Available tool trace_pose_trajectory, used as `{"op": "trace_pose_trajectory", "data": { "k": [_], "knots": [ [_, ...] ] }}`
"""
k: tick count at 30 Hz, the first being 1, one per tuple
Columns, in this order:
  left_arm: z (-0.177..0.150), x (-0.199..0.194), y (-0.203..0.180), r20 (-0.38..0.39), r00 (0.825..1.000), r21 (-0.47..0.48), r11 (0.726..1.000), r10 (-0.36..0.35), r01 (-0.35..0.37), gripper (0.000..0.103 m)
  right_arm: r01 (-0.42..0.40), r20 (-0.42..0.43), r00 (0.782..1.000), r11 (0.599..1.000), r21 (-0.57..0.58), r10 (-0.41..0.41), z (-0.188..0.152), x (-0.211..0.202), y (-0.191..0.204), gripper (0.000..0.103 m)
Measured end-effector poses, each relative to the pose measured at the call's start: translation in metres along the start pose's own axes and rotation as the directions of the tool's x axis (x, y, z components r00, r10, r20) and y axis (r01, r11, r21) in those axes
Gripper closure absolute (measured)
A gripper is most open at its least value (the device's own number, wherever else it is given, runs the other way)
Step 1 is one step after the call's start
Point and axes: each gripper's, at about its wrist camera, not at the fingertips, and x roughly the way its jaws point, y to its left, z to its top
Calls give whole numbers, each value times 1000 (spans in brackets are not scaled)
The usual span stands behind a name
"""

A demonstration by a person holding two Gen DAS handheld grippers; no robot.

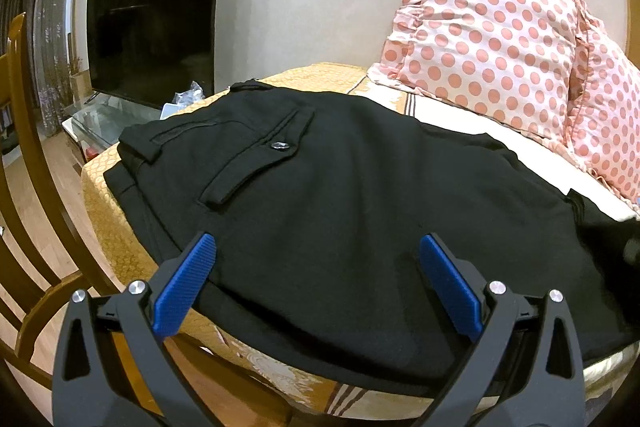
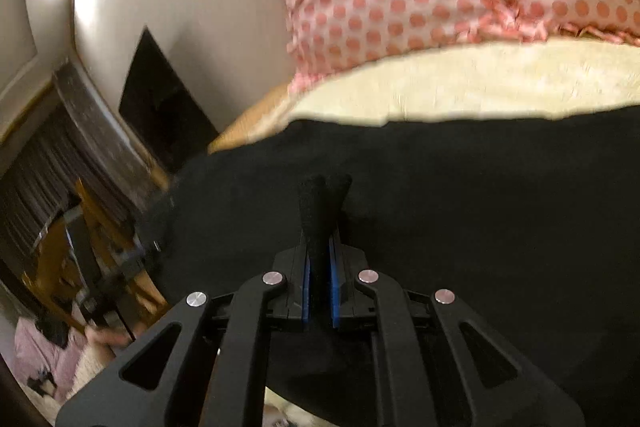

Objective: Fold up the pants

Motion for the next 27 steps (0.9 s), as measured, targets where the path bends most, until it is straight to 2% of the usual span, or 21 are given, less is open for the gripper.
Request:
{"op": "trace_pose_trajectory", "data": {
  "k": [4,6,8,11,14,15,16,17,18,19,21,22,24,26,27],
  "knots": [
    [-1,0,-1,4,1000,4,1000,1,-1,2,-127,55,990,992,-9,127,8,-3,21,96],
    [-2,-1,-1,5,1000,3,1000,1,-1,2,-89,18,996,992,-87,90,7,6,39,96],
    [-3,-2,-1,7,1000,0,1000,-1,1,2,-16,-43,999,986,-167,9,-5,24,49,96],
    [-3,-2,-1,10,1000,0,1000,-4,4,2,-4,-73,997,985,-171,-8,-19,32,49,95],
    [-3,-1,-2,9,1000,-2,1000,-6,6,2,37,-104,992,964,-265,-67,-31,37,57,93],
    [-3,-2,-1,10,1000,-1,1000,-5,5,2,46,-115,990,952,-302,-84,-35,38,60,89],
    [-4,-2,-2,11,1000,1,1000,-6,6,2,35,-128,988,943,-332,-82,-41,39,63,74],
    [-3,-2,-2,12,1000,5,1000,-5,4,2,17,-134,988,934,-357,-70,-45,37,67,65],
    [-3,-2,-2,11,1000,8,1000,-5,5,2,-11,-143,988,917,-399,-51,-50,34,75,49],
    [-2,-2,-1,8,1000,10,1000,-8,8,2,-43,-157,987,902,-430,-28,-53,31,81,48],
    [0,-6,3,6,999,-14,999,-39,39,2,-122,-168,984,896,-426,54,-52,23,87,48],
    [1,-10,9,11,997,-47,996,-75,75,2,-113,-129,989,904,-412,65,-47,17,86,48],
    [4,-19,23,38,991,-120,984,-127,131,2,-29,-34,999,923,-383,17,-35,11,79,48],
    [6,-28,43,70,991,-205,970,-115,127,2,102,21,995,935,-339,-101,-25,17,66,49],
    [7,-31,52,78,992,-242,963,-99,115,2,146,2,988,931,-334,-154,-24,25,61,48]
  ]
}}
